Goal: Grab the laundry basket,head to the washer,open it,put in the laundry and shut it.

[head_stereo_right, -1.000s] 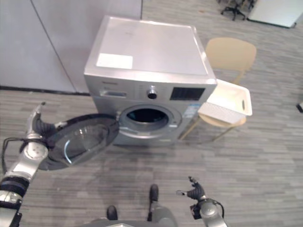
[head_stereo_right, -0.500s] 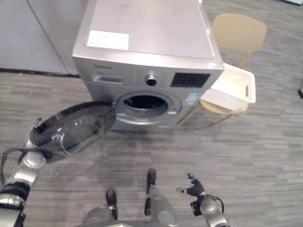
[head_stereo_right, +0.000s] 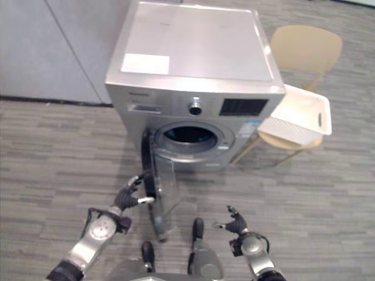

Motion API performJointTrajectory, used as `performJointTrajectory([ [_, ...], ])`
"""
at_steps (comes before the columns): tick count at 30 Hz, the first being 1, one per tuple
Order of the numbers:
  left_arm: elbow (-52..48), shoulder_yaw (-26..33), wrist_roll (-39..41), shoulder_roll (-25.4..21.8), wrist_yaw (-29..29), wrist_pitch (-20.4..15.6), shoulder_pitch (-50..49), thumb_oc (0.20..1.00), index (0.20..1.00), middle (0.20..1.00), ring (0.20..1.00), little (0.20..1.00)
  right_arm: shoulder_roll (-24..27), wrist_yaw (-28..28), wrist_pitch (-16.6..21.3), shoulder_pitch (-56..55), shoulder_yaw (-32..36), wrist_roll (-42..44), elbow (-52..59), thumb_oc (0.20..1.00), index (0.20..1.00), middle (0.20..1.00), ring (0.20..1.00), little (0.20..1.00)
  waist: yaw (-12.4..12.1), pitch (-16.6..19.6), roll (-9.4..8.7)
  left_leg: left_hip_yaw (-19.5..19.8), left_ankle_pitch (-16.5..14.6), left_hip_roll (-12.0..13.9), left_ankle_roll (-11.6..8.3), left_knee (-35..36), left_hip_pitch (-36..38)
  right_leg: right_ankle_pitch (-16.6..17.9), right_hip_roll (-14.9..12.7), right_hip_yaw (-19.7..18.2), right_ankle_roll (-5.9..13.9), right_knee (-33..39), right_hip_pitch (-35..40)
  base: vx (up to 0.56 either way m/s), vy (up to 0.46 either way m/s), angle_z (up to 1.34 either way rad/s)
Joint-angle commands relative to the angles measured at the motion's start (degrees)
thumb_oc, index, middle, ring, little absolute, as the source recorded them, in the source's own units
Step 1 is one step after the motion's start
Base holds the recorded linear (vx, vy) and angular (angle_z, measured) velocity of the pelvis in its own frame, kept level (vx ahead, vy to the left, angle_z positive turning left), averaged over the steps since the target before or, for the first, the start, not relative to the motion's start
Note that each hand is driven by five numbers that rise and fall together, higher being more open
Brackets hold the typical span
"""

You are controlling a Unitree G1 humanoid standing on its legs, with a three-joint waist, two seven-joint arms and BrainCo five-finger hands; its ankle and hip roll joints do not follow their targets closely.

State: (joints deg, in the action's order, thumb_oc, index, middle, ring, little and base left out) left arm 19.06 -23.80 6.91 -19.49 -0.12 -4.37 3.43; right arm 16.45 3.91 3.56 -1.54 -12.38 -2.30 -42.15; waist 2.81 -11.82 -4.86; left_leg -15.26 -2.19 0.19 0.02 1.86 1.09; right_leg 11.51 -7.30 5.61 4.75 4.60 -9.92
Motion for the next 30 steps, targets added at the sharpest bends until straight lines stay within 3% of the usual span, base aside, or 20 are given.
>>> performJointTrajectory([
  [1, 2.0, 0.7, 2.3, 3.2, 2.6, -3.0, 8.7, 1.0, 1.0, 1.0, 1.0, 1.0, 3.5, 1.7, 0.2, 0.3, 0.1, 0.2, 3.2, 1.0, 1.0, 1.0, 1.0, 1.0, 1.7, 0.5, 3.56, 2.9, 1.0, 0.7, 0.16, 1.3, -4.5, -10.1, 0.4, -0.4, 4.32, -4.8, 2.0, -0.02, 0.038, -0.28],
  [6, 15.6, 1.4, -2.5, 0.6, 9.7, -2.5, 23.8, 1.0, 1.0, 1.0, 1.0, 1.0, 6.1, 2.9, 0.4, 0.0, 0.4, 0.1, 5.6, 1.0, 1.0, 1.0, 1.0, 1.0, 5.7, -0.5, 4.45, -1.1, 2.1, 0.8, -0.03, 2.5, -7.1, -8.0, 1.2, -4.4, 4.59, -4.6, -3.5, -0.03, 0.058, -0.51],
  [11, 36.2, 1.7, -1.1, -11.9, 13.3, -2.0, 44.6, 1.0, 1.0, 1.0, 1.0, 1.0, 8.3, 4.0, 2.5, 2.4, -1.2, 3.2, 6.5, 1.0, 1.0, 1.0, 1.0, 1.0, 8.6, -3.0, 3.14, -3.3, 4.4, 2.1, -0.9, 3.1, -12.0, -5.6, 1.8, -6.0, 5.12, -4.3, -9.6, -0.05, -0.004, -0.54],
  [15, 36.3, 2.3, -0.3, -14.1, 14.2, -2.4, 47.2, 1.0, 1.0, 1.0, 1.0, 1.0, 8.0, 4.5, 3.3, 2.9, -1.6, 4.5, 5.8, 1.0, 1.0, 1.0, 1.0, 1.0, 8.6, -3.6, 2.42, -3.2, 5.1, 2.5, -1.27, 3.1, -13.3, -5.2, 1.7, -5.5, 5.27, -4.1, -10.6, -0.03, -0.047, -0.11],
  [19, 30.8, 3.6, -0.2, -11.6, 14.8, -3.2, 43.5, 1.0, 1.0, 1.0, 1.0, 1.0, 7.0, 4.6, 3.9, 1.3, -1.0, 5.4, 4.7, 1.0, 1.0, 1.0, 1.0, 1.0, 7.8, -3.0, 2.05, -1.9, 4.9, 2.7, -1.53, 3.1, -12.8, -5.6, 1.5, -4.3, 4.97, -3.9, -9.5, 0.0, -0.064, 0.21],
  [25, 10.7, 8.8, 1.5, -3.6, 11.6, -4.6, 18.9, 1.0, 1.0, 1.0, 1.0, 1.0, 5.2, 4.5, 2.8, -0.4, 1.5, 4.0, 3.0, 1.0, 1.0, 1.0, 1.0, 1.0, 4.5, -0.1, 2.59, 0.6, 4.0, 2.3, -1.58, 3.1, -9.4, -7.2, 2.0, -1.6, 4.02, -2.5, -3.7, 0.04, -0.085, 0.14],
  [28, 8.1, 13.1, 1.9, -1.1, 6.7, -3.2, 1.0, 1.0, 1.0, 1.0, 1.0, 1.0, 3.8, 3.7, 1.6, 0.0, 4.0, 3.1, 1.0, 1.0, 1.0, 1.0, 1.0, 1.0, 1.6, 2.1, 2.94, 2.2, 3.2, 2.4, -1.53, 3.1, -5.7, -8.7, 2.4, -0.1, 3.47, -1.4, 1.6, 0.11, -0.101, 0.24],
  [30, 9.9, 13.9, 1.7, -0.6, 6.1, -2.8, -1.0, 1.0, 1.0, 1.0, 1.0, 1.0, 3.7, 3.6, 1.6, 0.1, 4.3, 3.2, 0.8, 1.0, 1.0, 1.0, 1.0, 1.0, 1.1, 2.6, 2.99, 2.5, 3.1, 2.4, -1.51, 3.1, -5.1, -9.0, 2.5, 0.2, 3.36, -1.3, 2.5, 0.07, -0.051, 0.27],
])
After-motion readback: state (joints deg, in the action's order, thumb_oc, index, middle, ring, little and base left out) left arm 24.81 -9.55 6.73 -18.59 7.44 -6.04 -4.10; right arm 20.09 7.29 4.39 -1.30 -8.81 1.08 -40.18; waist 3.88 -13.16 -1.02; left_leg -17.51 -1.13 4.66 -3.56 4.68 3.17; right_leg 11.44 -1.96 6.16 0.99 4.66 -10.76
